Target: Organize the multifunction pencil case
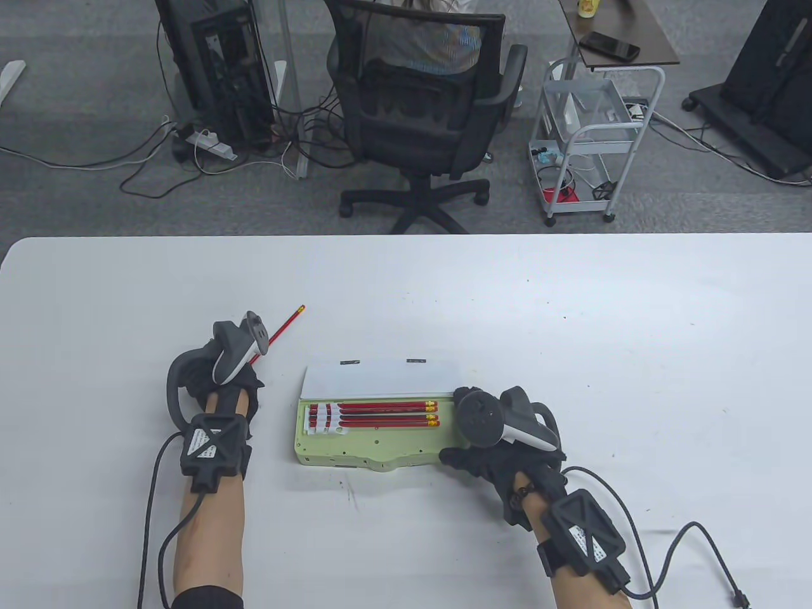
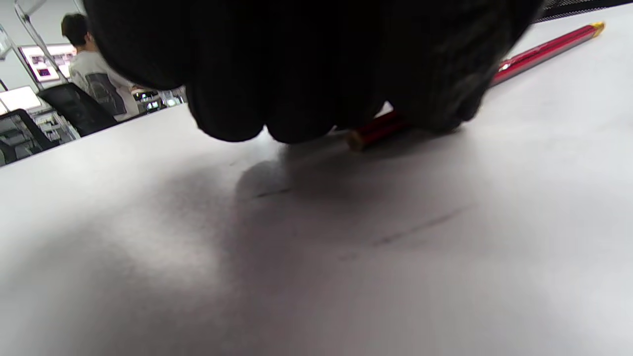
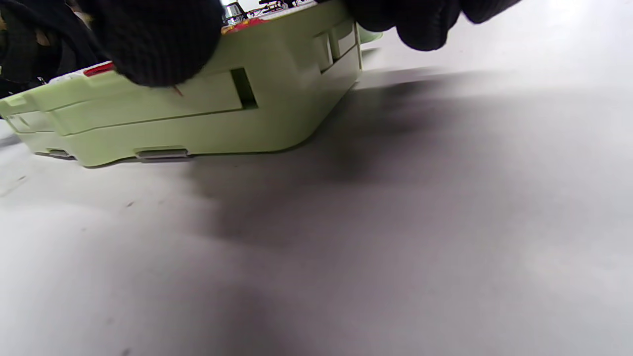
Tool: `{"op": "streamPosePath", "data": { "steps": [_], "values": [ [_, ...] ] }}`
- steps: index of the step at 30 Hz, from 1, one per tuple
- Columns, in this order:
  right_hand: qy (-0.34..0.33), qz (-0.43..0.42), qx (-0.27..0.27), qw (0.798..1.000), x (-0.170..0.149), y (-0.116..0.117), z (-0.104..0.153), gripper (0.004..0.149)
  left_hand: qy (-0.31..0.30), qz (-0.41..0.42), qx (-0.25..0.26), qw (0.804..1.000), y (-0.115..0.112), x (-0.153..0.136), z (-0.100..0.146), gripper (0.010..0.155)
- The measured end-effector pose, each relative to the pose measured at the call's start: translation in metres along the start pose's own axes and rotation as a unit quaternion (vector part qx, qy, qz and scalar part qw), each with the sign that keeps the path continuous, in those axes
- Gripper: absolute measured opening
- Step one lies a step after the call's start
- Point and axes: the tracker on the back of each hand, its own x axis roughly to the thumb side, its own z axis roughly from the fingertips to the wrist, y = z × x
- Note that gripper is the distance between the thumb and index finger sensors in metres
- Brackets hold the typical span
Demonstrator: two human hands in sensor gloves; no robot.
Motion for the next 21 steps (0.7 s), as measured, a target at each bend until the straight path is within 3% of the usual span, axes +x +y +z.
{"op": "streamPosePath", "data": {
  "steps": [15,21],
  "values": [
    [0.002,0.004,0.000,1.000,0.0009,0.0005,-0.0002,0.098,-0.028,-0.043,0.042,0.998,0.0023,0.0062,0.0028,0.039],
    [0.002,0.003,0.000,1.000,0.0007,0.0004,-0.0003,0.098,-0.050,-0.071,0.028,0.996,-0.0046,0.0105,0.0013,0.041]
  ]
}}
